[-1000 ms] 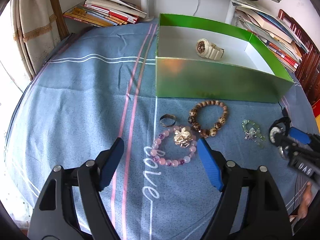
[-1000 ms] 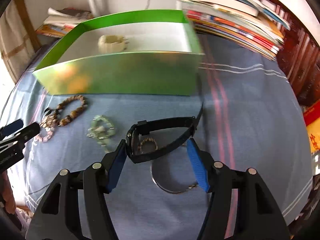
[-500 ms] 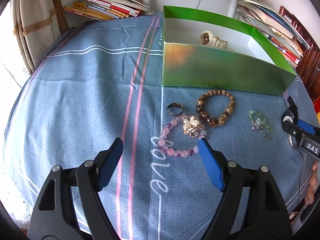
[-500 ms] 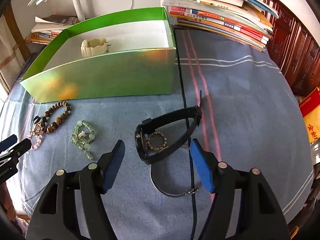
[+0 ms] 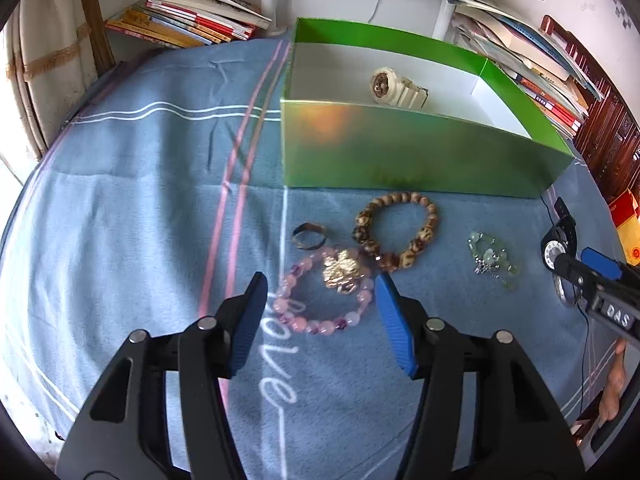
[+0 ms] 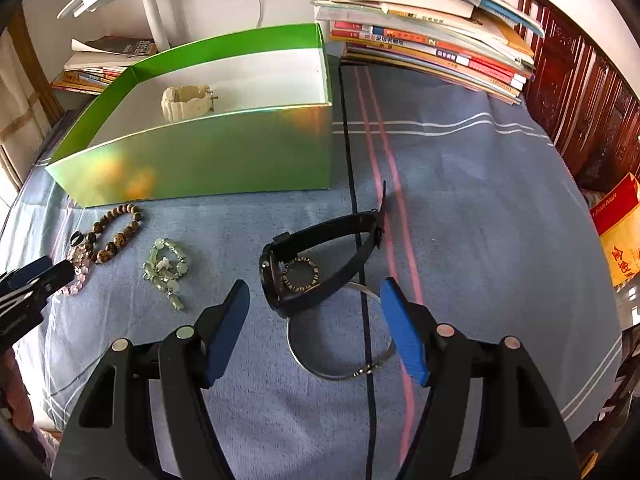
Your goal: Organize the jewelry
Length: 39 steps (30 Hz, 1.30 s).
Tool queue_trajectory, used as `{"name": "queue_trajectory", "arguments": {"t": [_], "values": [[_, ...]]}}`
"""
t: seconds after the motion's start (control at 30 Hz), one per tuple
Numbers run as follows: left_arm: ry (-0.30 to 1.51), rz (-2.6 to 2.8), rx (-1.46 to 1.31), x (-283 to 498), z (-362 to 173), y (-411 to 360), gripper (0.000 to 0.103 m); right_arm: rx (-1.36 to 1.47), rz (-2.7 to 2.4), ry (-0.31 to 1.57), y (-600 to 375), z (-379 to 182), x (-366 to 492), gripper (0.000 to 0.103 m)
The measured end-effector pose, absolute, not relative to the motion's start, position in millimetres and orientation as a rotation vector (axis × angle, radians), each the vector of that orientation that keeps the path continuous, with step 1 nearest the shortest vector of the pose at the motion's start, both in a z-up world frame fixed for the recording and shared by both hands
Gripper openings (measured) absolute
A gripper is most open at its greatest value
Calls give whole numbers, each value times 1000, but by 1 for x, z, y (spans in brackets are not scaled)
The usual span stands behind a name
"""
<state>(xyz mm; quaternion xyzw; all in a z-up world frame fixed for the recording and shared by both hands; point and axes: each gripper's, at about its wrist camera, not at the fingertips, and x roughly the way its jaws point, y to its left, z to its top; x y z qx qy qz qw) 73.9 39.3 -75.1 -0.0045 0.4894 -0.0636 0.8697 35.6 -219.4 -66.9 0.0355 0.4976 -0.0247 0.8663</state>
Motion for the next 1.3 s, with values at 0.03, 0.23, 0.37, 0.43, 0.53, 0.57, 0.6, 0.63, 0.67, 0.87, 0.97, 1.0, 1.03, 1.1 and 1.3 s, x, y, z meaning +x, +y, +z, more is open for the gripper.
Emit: {"name": "queue_trajectory", "arguments": {"t": [0.03,0.23,0.37,0.43,0.53,0.57,0.6,0.63,0.67,0.87,0.97,1.0,1.03,1.1,1.3], "values": [[1026,-133,-9,76,-76,37,52,70,-47,1040,-219,-66,34,67],[1004,-105,27,83,-78,26,21,55,-18,1064,-218,-69,29,67],[1004,-105,25,80,-77,28,20,37,-13,1087,-219,-75,22,67],[996,-106,23,74,-73,31,20,33,-7,1093,-219,-76,18,67],[968,-124,20,64,-60,32,20,32,1,1091,-218,-77,15,67],[961,-130,22,62,-57,31,20,30,1,1089,-217,-77,14,62],[949,-144,27,57,-52,29,20,26,5,1087,-215,-77,13,45],[943,-155,33,54,-49,26,20,31,15,1093,-214,-77,13,35],[941,-167,38,51,-48,23,20,42,30,1101,-213,-78,13,20],[985,-226,56,45,-57,6,20,52,149,1098,-197,-73,6,6],[1005,-244,63,45,-64,-1,20,39,158,1110,-192,-74,6,8],[1009,-249,66,44,-65,-3,20,37,145,1112,-193,-75,7,16],[1009,-251,67,43,-67,-3,20,38,134,1111,-193,-75,8,19],[1008,-253,72,43,-68,-3,22,41,119,1106,-193,-75,9,38],[992,-248,75,42,-66,2,40,5,64,1098,-193,-77,15,42]]}}
